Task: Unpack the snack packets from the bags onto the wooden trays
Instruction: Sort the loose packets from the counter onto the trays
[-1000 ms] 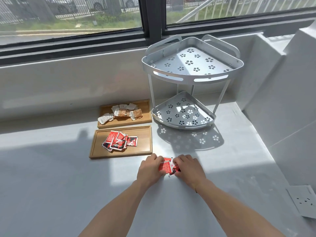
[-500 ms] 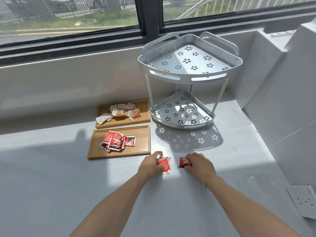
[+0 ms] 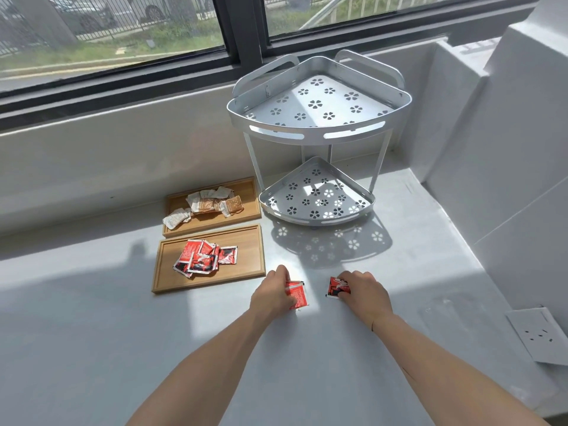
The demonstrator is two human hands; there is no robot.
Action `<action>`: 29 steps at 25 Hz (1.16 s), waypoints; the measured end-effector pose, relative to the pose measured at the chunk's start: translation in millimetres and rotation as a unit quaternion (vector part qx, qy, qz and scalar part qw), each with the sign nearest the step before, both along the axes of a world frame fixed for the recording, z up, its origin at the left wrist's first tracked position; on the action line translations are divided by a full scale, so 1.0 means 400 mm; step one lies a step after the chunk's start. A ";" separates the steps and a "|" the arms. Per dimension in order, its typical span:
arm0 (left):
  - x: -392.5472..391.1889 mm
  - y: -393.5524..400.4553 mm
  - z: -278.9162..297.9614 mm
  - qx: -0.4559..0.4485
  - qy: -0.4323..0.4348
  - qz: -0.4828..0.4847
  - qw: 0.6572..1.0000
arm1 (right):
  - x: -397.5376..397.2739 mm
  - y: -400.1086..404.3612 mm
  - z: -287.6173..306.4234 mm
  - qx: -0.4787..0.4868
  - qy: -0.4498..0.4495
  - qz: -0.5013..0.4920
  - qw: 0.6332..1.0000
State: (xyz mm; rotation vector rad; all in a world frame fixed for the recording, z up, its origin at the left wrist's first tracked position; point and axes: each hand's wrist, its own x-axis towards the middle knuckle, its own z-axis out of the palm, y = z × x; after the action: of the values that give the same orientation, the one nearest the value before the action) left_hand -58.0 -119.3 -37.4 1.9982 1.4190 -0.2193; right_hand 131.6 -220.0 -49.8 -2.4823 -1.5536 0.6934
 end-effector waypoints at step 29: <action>-0.584 0.295 0.085 -0.032 -0.056 0.080 0.995 | -0.360 0.376 0.101 -0.068 -0.017 0.150 0.986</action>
State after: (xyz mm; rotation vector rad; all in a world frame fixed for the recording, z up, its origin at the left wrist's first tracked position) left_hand -291.4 -1.4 -3.3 1.8060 1.4733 -0.0805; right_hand -12.3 -69.6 -9.4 -2.3861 -1.9809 0.8286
